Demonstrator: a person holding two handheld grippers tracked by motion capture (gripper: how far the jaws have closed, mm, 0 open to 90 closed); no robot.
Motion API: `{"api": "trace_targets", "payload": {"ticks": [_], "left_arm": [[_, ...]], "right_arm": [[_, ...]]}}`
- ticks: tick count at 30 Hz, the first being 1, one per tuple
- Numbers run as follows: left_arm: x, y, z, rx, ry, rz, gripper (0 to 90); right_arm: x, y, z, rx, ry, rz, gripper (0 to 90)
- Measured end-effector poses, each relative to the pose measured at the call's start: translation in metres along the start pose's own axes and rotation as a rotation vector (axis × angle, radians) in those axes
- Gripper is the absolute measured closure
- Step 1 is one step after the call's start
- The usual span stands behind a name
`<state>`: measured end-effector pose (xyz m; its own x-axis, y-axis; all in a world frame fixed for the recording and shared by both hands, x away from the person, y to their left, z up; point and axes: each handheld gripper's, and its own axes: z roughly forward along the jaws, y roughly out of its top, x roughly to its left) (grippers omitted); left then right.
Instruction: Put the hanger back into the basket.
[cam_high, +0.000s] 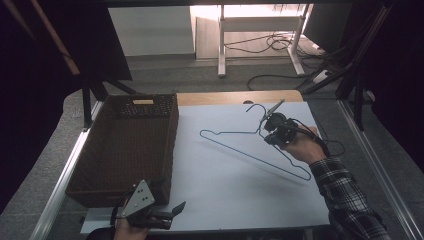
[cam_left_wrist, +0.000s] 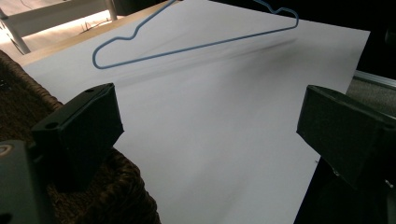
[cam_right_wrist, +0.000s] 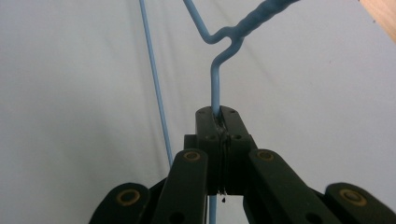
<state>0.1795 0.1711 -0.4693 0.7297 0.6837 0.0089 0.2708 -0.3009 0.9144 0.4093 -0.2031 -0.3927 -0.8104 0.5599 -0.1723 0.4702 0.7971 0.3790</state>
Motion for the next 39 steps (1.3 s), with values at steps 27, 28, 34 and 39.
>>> {"api": "trace_targets", "payload": {"ticks": [27,28,34,39], "left_arm": [[0.003,0.028,0.002,0.009,-0.102,-0.048,5.1],[0.003,0.028,0.002,0.009,-0.102,-0.048,6.0],[0.017,0.06,0.019,0.067,-0.158,-0.008,16.4],[0.028,0.087,0.045,0.127,-0.207,0.064,19.9]], "right_arm": [[0.03,-0.026,-0.035,-0.144,0.004,-0.168,88.4],[0.03,-0.026,-0.035,-0.144,0.004,-0.168,88.4],[0.034,-0.035,-0.044,-0.174,-0.005,-0.241,88.4],[0.035,-0.04,-0.051,-0.17,0.002,-0.285,88.4]]}}
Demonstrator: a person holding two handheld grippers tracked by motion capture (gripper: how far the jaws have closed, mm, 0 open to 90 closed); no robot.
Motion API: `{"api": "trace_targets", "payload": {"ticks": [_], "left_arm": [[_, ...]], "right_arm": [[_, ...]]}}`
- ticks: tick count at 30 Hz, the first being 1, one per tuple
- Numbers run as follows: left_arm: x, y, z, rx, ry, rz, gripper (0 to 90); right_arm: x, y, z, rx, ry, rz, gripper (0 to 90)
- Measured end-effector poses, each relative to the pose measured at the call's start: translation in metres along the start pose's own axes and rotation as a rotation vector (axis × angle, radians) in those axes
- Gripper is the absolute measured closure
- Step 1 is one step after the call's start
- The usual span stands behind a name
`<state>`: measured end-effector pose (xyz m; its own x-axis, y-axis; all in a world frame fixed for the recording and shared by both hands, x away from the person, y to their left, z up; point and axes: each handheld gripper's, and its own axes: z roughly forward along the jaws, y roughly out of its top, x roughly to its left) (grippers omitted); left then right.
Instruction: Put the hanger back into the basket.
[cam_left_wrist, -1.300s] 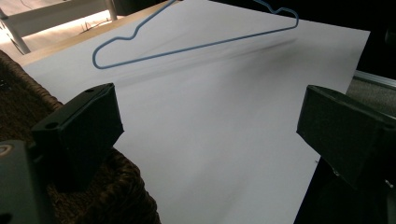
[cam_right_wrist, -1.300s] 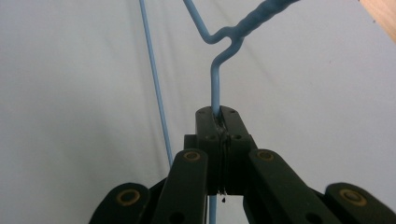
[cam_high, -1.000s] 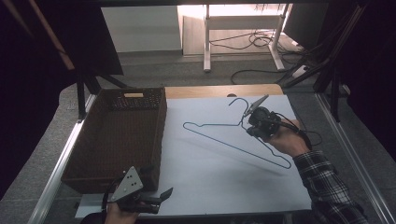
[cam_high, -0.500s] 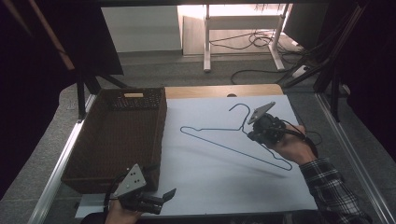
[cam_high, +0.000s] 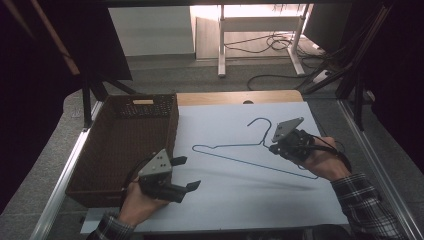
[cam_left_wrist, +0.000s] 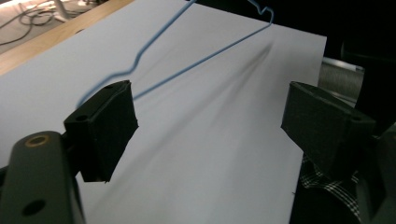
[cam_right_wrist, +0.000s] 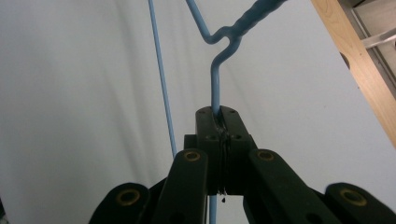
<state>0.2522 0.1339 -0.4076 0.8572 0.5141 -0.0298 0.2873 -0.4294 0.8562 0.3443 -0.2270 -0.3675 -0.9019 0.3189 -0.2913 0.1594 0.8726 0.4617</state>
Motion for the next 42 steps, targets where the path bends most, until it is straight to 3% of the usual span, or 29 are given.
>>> {"api": "trace_targets", "payload": {"ticks": [5,6,8,10,11,12,13,15,18,21,22,31,42], "left_arm": [[0.017,0.033,0.028,0.063,-0.039,0.078,26.1],[0.017,0.033,0.028,0.063,-0.039,0.078,27.9],[0.022,0.049,0.044,0.102,-0.083,0.108,31.1],[0.023,0.053,0.05,0.109,-0.104,0.114,34.8],[0.022,0.06,0.059,0.131,-0.126,0.14,37.1],[0.022,0.06,0.059,0.131,-0.126,0.14,39.2],[0.02,0.066,0.066,0.156,-0.151,0.164,41.3],[0.016,0.07,0.074,0.17,-0.18,0.166,44.6],[0.012,0.073,0.083,0.201,-0.22,0.186,49.5],[0.009,0.073,0.089,0.205,-0.24,0.18,56.7],[0.009,0.073,0.092,0.229,-0.256,0.196,59.1],[0.009,0.068,0.098,0.28,-0.32,0.221,85.3],[0.011,0.064,0.096,0.266,-0.365,0.192,87.3]], "right_arm": [[0.004,-0.001,-0.009,0.003,0.036,-0.041,88.3],[0.004,-0.001,-0.011,-0.002,0.051,-0.05,88.4],[0.006,-0.001,-0.015,-0.003,0.06,-0.064,88.4],[0.007,-0.001,-0.018,-0.006,0.075,-0.081,88.4],[0.008,-0.001,-0.019,-0.007,0.078,-0.089,88.4],[0.008,-0.001,-0.019,-0.007,0.078,-0.089,88.4],[0.009,-0.001,-0.021,-0.009,0.092,-0.114,88.4],[0.011,0.0,-0.023,-0.012,0.111,-0.131,88.3],[0.013,0.002,-0.024,-0.018,0.132,-0.151,88.4],[0.014,0.003,-0.024,-0.028,0.147,-0.17,88.3],[0.014,0.004,-0.024,-0.032,0.149,-0.175,88.3],[0.02,0.011,-0.023,-0.05,0.173,-0.219,88.3],[0.02,0.013,-0.02,-0.05,0.186,-0.25,88.0]]}}
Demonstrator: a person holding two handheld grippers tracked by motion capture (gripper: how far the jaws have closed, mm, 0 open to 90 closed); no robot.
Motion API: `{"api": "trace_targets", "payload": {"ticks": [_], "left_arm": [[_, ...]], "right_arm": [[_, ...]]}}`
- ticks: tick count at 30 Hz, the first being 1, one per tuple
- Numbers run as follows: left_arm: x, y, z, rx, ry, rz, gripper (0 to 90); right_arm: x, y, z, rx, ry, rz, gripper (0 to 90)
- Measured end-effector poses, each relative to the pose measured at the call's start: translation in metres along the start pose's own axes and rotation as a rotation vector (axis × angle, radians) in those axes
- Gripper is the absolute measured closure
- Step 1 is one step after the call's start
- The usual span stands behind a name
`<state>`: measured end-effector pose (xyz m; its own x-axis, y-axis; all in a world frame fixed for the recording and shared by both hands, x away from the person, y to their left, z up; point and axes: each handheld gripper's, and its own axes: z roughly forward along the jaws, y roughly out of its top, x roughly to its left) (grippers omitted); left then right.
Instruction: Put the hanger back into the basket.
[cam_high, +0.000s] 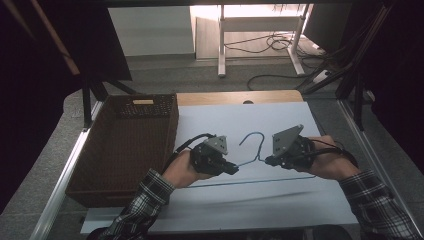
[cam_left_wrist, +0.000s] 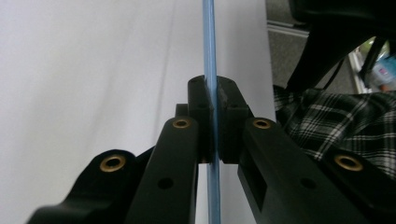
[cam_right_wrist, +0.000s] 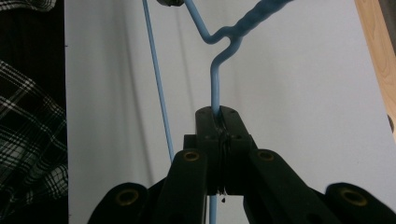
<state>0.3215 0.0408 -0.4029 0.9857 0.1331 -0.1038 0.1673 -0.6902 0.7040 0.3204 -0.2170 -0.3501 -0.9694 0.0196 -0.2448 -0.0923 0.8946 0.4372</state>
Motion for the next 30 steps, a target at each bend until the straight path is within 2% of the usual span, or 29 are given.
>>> {"api": "trace_targets", "payload": {"ticks": [6,12,15,17,23,30], "left_arm": [[0.0,-0.003,-0.004,-0.059,-0.022,-0.021,87.5],[-0.001,-0.004,-0.006,-0.062,-0.021,-0.017,87.6],[-0.001,-0.006,-0.008,-0.071,-0.027,-0.018,87.6],[0.0,-0.007,-0.009,-0.083,-0.026,-0.023,87.6],[0.003,-0.01,-0.013,-0.083,0.005,-0.038,87.5],[0.008,-0.014,-0.023,-0.114,0.059,-0.092,87.4]], "right_arm": [[-0.001,-0.001,0.0,-0.014,0.014,0.0,86.7],[-0.001,-0.001,0.001,-0.023,0.01,-0.006,83.8],[-0.002,-0.002,0.001,-0.013,-0.017,-0.014,77.0],[-0.002,-0.004,0.0,-0.021,-0.019,-0.007,74.9],[-0.003,-0.008,-0.003,-0.03,-0.04,0.017,67.4],[-0.005,-0.015,-0.007,-0.044,-0.084,0.085,55.8]]}}
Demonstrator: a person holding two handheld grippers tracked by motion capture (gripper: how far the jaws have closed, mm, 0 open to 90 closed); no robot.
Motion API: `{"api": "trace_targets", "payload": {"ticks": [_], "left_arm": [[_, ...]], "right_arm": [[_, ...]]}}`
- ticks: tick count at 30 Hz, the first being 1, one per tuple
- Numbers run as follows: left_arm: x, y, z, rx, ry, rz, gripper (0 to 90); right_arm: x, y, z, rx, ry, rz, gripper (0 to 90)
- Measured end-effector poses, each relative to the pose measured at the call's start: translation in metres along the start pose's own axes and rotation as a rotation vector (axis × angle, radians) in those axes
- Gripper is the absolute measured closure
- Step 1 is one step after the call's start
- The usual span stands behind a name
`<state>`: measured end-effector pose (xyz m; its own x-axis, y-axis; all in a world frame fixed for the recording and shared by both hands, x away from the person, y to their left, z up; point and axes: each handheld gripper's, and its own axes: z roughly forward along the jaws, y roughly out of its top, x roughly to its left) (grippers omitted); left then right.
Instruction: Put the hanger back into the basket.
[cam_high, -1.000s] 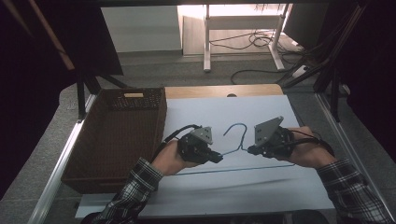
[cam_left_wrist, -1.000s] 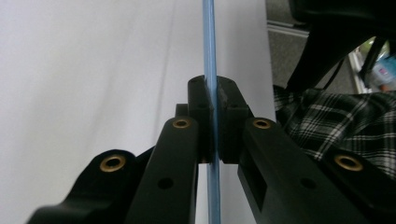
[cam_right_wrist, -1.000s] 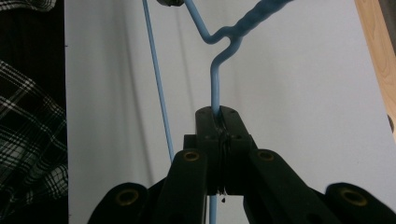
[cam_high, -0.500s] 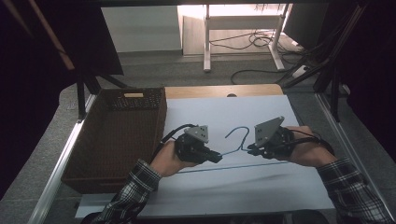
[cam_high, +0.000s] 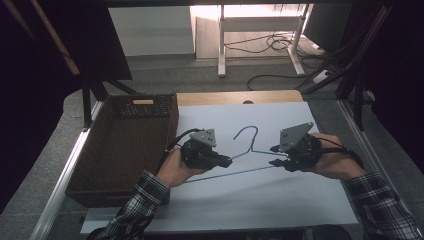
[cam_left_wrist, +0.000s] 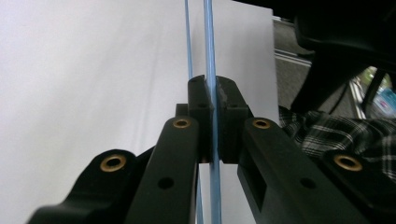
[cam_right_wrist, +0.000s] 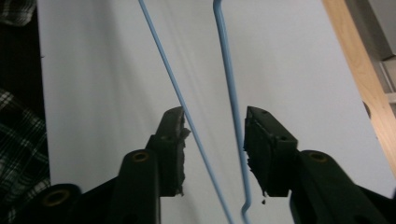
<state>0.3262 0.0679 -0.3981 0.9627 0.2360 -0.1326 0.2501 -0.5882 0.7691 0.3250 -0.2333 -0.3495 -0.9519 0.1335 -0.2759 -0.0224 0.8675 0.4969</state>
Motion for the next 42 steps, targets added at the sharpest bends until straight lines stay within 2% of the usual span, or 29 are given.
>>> {"api": "trace_targets", "payload": {"ticks": [3,6,7,8,12,19,23,24,28,36,39,41,42], "left_arm": [[0.001,0.0,-0.005,-0.008,0.03,-0.03,87.4],[0.002,-0.002,-0.009,-0.049,0.064,-0.094,87.4],[0.002,-0.002,-0.009,-0.049,0.064,-0.094,87.4],[0.004,-0.004,-0.012,-0.059,0.076,-0.109,87.4],[0.005,-0.005,-0.018,-0.058,0.1,-0.105,87.4],[0.007,-0.008,-0.026,-0.094,0.134,-0.119,87.4],[0.009,-0.011,-0.035,-0.11,0.177,-0.134,87.3],[0.009,-0.011,-0.035,-0.11,0.177,-0.134,87.4],[0.009,-0.013,-0.045,-0.13,0.209,-0.15,87.3],[0.01,-0.016,-0.06,-0.155,0.253,-0.176,87.3],[0.011,-0.019,-0.068,-0.164,0.274,-0.188,87.3],[0.011,-0.023,-0.077,-0.171,0.304,-0.191,87.3],[0.011,-0.023,-0.077,-0.171,0.304,-0.191,87.3]], "right_arm": [[-0.001,-0.005,-0.003,-0.018,-0.048,0.046,49.7],[0.001,-0.007,-0.008,-0.034,-0.075,0.074,46.6],[0.001,-0.007,-0.008,-0.034,-0.075,0.074,46.6],[0.002,-0.009,-0.011,-0.041,-0.101,0.088,44.8],[0.006,-0.012,-0.016,-0.058,-0.124,0.115,43.5],[0.011,-0.021,-0.012,-0.07,-0.128,0.156,43.0],[0.014,-0.025,-0.007,-0.089,-0.131,0.204,42.3],[0.014,-0.025,-0.007,-0.089,-0.131,0.204,42.3],[0.017,-0.03,-0.002,-0.13,-0.132,0.255,41.2],[0.025,-0.038,0.007,-0.172,-0.127,0.309,39.3],[0.028,-0.039,0.01,-0.179,-0.128,0.32,38.6],[0.033,-0.042,0.015,-0.188,-0.133,0.34,37.9],[0.035,-0.042,0.017,-0.191,-0.136,0.346,37.4]]}}
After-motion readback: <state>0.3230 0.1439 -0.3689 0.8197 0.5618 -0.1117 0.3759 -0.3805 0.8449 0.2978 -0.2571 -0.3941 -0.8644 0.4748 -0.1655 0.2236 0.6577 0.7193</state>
